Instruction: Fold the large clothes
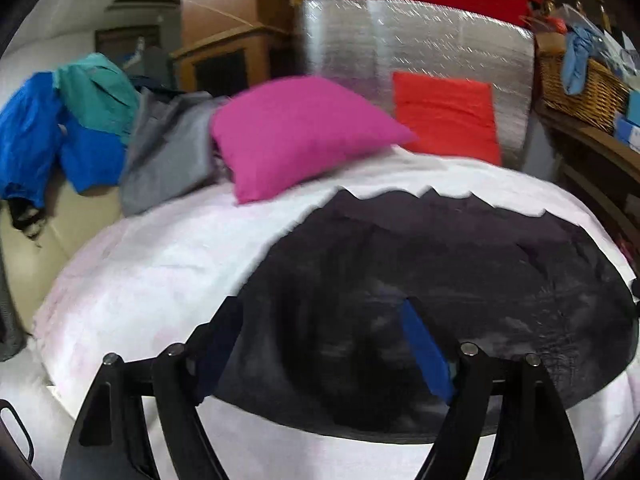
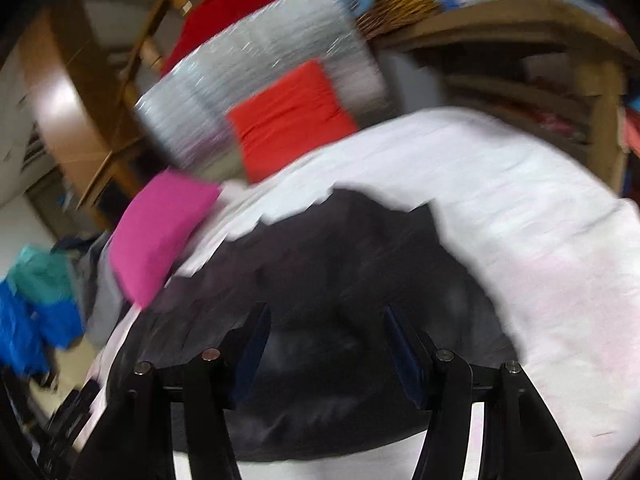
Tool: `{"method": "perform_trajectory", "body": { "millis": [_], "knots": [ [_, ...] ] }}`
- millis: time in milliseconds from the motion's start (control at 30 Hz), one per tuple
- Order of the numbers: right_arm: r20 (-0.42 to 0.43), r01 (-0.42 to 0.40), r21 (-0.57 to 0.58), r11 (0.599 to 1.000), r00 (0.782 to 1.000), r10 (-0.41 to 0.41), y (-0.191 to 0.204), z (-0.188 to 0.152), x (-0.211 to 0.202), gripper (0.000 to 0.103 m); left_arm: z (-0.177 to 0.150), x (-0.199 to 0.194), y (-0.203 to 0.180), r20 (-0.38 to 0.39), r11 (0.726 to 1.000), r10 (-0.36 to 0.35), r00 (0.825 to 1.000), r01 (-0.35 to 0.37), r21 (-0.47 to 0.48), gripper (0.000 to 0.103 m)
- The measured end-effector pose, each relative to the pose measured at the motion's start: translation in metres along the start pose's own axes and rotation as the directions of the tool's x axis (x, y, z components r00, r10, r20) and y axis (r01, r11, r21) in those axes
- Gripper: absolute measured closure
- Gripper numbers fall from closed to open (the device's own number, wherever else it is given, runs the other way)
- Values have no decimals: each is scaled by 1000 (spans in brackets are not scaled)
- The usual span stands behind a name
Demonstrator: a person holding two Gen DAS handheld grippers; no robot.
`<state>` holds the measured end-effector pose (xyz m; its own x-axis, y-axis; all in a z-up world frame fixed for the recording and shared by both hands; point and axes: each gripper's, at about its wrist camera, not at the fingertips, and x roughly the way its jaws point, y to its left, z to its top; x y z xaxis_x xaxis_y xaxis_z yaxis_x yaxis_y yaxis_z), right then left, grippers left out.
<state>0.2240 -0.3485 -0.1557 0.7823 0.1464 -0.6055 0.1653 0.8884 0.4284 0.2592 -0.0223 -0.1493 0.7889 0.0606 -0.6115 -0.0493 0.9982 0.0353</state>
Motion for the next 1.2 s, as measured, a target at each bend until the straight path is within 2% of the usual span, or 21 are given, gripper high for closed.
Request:
{"method": "perform_trajectory", "body": {
  "millis": [67, 100, 133, 167, 267, 333, 433, 500, 600, 667, 767, 833, 933, 1000, 1067, 1100, 1200],
  "knots": [
    [-76, -4, -19, 1000, 997, 2, 5, -5, 18, 45, -1, 18, -6, -72, 1000, -13, 997, 14, 16, 21],
    [-126, 9, -28, 1000, 992, -13, 5, -11, 27, 45, -5, 39, -10, -162, 1000, -4, 987, 8, 27, 21],
    [-172, 37, -43, 998, 984, -44, 5, -15, 38, 45, -8, 50, -11, -209, 1000, 0, 978, 7, 31, 21],
    [-183, 50, -58, 997, 981, -60, 1, -15, 40, 45, -12, 64, -13, -257, 999, 6, 966, 3, 33, 20],
    [-154, 50, -83, 995, 986, -62, 2, -13, 33, 45, -9, 60, -17, -223, 999, 24, 974, -12, 51, 19],
    [-134, 37, -78, 996, 990, -48, 3, -8, 27, 45, -4, 57, -19, -216, 999, -7, 976, 17, 46, 19],
    [-51, 29, -84, 996, 998, -33, 9, 14, 25, 45, 9, 54, -19, -170, 999, -43, 984, 46, 16, 19],
    [-7, 59, -87, 995, 998, -59, 9, 28, 28, 45, 17, 59, -24, -154, 999, -13, 988, 21, 49, 19],
    [-58, 100, -20, 995, 993, -101, -10, 41, 52, 45, 17, 79, -30, -197, 997, 19, 980, -4, 77, 17],
    [-179, 112, 42, 993, 978, -102, -29, 42, 82, 45, 14, 91, -32, -237, 996, 34, 971, -14, 87, 10],
    [-173, 124, 40, 991, 978, -115, -27, 45, 80, 45, 16, 94, -42, -217, 990, 75, 973, -46, 135, 10],
    [-172, 96, 40, 995, 981, -88, -20, 42, 74, 45, 18, 91, -46, -222, 987, 79, 972, -46, 151, 10],
    [-172, 33, 73, 997, 985, -20, -22, 32, 51, 40, 22, 78, -37, -198, 994, 21, 980, 1, 110, 10],
    [-168, -61, 135, 989, 982, 84, -31, 22, 26, 36, 19, 66, -24, -210, 997, -27, 977, 42, 67, 10],
    [-163, -127, 178, 976, 974, 157, -38, 10, 11, 31, 11, 56, -11, -218, 997, -59, 974, 67, 31, 10],
    [-162, -171, 196, 966, 966, 204, -42, 1, -1, 30, 6, 45, -1, -197, 998, -61, 979, 66, 22, 10],
    [-178, -245, 225, 943, 941, 287, -38, -18, -14, 26, -6, 21, 15, -141, 998, -34, 989, 41, 46, 10]
  ]
}}
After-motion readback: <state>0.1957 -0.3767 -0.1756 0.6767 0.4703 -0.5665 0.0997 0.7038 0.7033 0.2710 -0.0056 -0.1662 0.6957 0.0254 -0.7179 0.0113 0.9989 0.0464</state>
